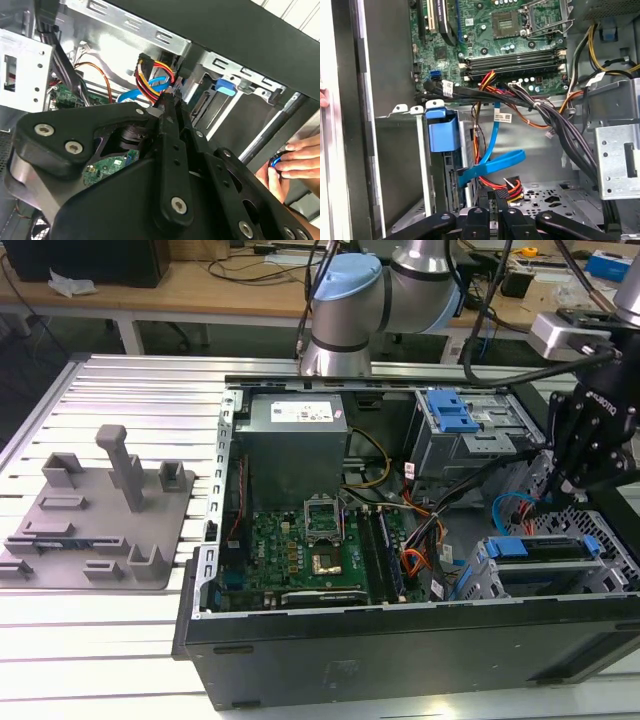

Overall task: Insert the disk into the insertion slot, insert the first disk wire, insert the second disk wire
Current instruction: 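Insert the first disk wire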

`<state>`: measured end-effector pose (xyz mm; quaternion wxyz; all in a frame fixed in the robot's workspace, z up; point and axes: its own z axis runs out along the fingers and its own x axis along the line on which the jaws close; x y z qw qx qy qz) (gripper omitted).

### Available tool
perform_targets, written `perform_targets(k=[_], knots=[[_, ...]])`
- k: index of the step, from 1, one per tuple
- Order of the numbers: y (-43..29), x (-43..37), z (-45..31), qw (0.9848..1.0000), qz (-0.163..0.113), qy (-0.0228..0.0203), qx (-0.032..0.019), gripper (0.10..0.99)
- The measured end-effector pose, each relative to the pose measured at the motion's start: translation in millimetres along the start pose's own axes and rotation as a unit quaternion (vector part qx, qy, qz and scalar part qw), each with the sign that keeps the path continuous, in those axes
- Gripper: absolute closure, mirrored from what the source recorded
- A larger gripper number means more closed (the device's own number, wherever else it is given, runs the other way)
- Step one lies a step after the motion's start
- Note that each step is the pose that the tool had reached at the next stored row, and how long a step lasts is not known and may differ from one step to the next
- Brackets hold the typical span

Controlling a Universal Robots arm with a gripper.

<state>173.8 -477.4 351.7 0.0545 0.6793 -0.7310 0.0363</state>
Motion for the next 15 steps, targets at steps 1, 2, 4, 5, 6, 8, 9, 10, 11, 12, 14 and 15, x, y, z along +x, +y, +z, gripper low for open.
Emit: perform_targets(k=[1,2,4,5,6,8,9,10,11,12,14,15], knots=[[-0.2,0.4,0.0,1.0,-0.001,0.0,0.0002,0.922],[-0.4,0.8,0.1,1.0,-0.003,-0.0001,0.0004,0.922],[-0.8,1.4,0.1,1.0,-0.009,-0.0004,0.0012,0.922],[-0.9,1.8,0.2,0.9999,-0.011,-0.0005,0.0013,0.922],[-0.9,1.9,0.2,0.9999,-0.012,-0.0005,0.0014,0.922],[-0.9,1.9,0.2,0.9999,-0.014,-0.0005,0.0017,0.922],[-0.9,1.9,0.2,0.9999,-0.016,-0.0005,0.002,0.922],[-0.9,1.9,0.2,0.9999,-0.016,-0.001,0.002,0.922],[-0.9,3.3,0.4,0.9998,-0.016,-0.0058,0.0018,0.922],[-1.1,5.9,0.8,0.9998,-0.016,-0.0124,0.0016,0.922],[-1.6,12.0,1.4,0.9997,-0.017,-0.0164,0.0014,0.922],[-1.9,15.5,1.5,0.9997,-0.017,-0.0168,0.0014,0.922]])
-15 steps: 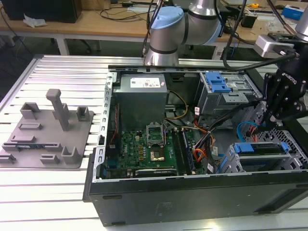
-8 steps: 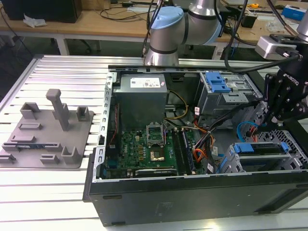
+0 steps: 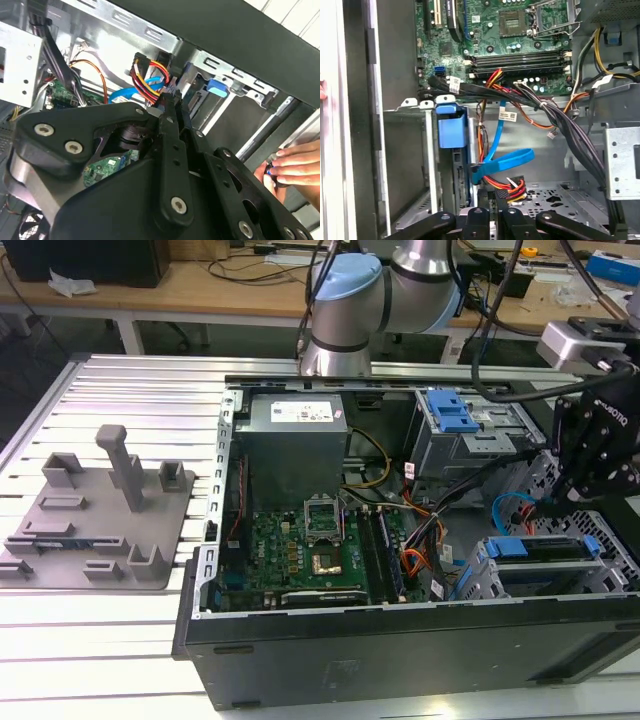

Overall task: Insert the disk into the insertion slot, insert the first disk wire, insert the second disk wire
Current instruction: 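Insert the first disk wire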

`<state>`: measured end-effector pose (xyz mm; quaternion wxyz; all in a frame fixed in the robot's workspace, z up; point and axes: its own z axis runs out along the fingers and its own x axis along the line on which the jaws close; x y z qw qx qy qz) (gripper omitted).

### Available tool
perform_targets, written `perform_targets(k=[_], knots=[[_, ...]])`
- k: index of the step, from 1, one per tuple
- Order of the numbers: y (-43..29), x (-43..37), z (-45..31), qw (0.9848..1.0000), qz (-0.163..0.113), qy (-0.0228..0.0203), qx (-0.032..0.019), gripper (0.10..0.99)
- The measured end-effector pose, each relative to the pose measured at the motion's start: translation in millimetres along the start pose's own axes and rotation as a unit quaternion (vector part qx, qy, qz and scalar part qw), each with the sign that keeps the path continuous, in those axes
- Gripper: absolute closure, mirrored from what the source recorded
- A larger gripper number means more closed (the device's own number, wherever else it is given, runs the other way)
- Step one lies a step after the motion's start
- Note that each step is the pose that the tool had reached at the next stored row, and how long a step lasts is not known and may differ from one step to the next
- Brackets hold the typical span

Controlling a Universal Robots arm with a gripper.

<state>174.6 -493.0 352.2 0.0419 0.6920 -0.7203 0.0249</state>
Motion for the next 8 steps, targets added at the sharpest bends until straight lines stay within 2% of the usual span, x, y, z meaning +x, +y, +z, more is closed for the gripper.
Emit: perform_targets(k=[8], knots=[[-0.5,14.7,-0.3,1.0,-0.003,-0.0012,0.0002,0.922]])
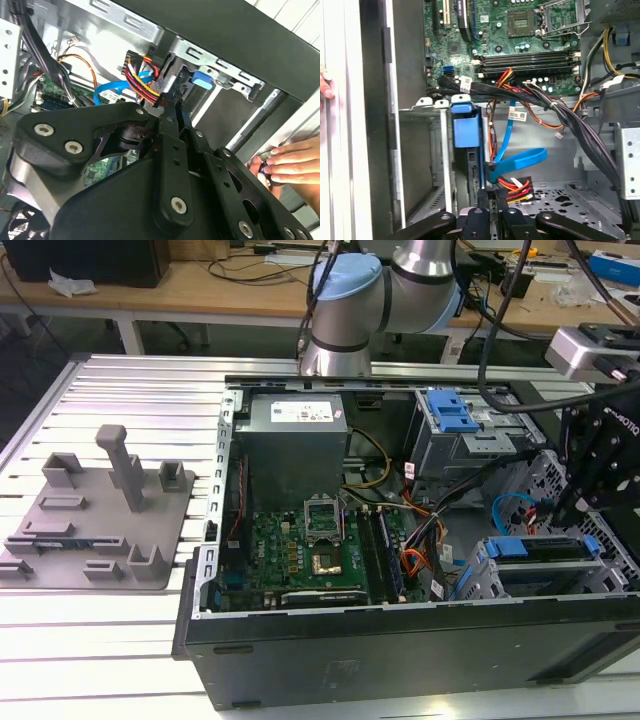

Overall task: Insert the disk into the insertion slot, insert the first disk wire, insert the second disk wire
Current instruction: 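Insert the first disk wire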

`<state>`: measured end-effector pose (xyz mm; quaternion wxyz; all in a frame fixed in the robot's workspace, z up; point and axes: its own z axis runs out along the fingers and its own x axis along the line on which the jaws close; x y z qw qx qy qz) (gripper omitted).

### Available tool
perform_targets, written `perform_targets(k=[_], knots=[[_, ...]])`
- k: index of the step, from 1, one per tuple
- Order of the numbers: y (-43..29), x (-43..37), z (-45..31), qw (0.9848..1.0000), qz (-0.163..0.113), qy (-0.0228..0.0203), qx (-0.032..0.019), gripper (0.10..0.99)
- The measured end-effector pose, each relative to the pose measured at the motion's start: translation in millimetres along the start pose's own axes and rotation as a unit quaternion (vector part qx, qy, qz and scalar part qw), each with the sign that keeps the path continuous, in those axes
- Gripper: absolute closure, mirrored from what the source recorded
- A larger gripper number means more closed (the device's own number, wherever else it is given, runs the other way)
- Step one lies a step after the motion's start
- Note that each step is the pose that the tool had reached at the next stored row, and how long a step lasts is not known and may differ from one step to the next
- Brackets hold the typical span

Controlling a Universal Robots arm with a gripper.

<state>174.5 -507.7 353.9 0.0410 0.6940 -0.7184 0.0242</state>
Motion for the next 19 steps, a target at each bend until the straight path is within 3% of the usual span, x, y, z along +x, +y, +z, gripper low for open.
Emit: perform_targets(k=[1,3,7,19], knots=[[-0.2,4.6,0.5,1.0,-0.001,-0.0016,0.0,0.922],[-0.2,5.6,0.6,1.0,-0.002,-0.002,0.0001,0.922],[0.2,9.0,0.9,1.0,-0.003,-0.007,0.0,0.922],[1.6,11.0,2.0,1.0,-0.002,-0.0073,-0.0001,0.922]])
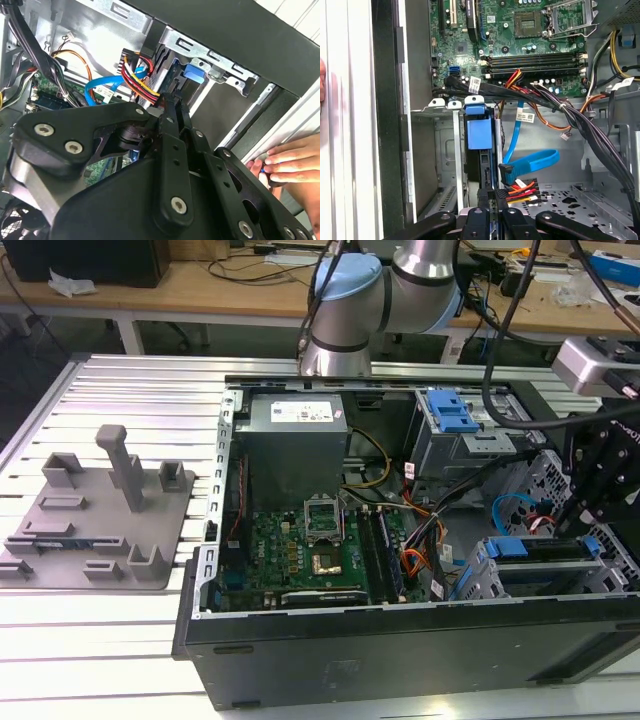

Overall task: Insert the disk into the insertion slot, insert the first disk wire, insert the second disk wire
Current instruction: 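Insert the first disk wire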

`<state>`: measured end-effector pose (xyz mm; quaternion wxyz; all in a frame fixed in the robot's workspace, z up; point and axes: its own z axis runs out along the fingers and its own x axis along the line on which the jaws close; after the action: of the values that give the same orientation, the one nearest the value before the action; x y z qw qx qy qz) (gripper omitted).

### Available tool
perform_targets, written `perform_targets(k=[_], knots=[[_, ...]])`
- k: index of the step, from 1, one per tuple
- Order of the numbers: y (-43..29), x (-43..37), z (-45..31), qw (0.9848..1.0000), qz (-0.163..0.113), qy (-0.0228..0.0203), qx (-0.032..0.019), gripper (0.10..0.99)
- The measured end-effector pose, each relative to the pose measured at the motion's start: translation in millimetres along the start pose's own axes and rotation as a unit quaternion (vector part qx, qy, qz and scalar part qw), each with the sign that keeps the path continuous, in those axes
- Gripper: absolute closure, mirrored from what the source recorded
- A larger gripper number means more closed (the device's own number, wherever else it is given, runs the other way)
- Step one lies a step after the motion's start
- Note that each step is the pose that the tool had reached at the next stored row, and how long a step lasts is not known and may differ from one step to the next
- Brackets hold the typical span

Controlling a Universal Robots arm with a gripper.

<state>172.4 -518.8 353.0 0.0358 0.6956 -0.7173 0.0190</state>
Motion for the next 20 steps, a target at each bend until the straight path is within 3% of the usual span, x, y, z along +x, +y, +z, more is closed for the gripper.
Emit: perform_targets(k=[20], knots=[[-1.3,-3.0,1.4,1.0,0.0,0.0,0.0,0.922]])
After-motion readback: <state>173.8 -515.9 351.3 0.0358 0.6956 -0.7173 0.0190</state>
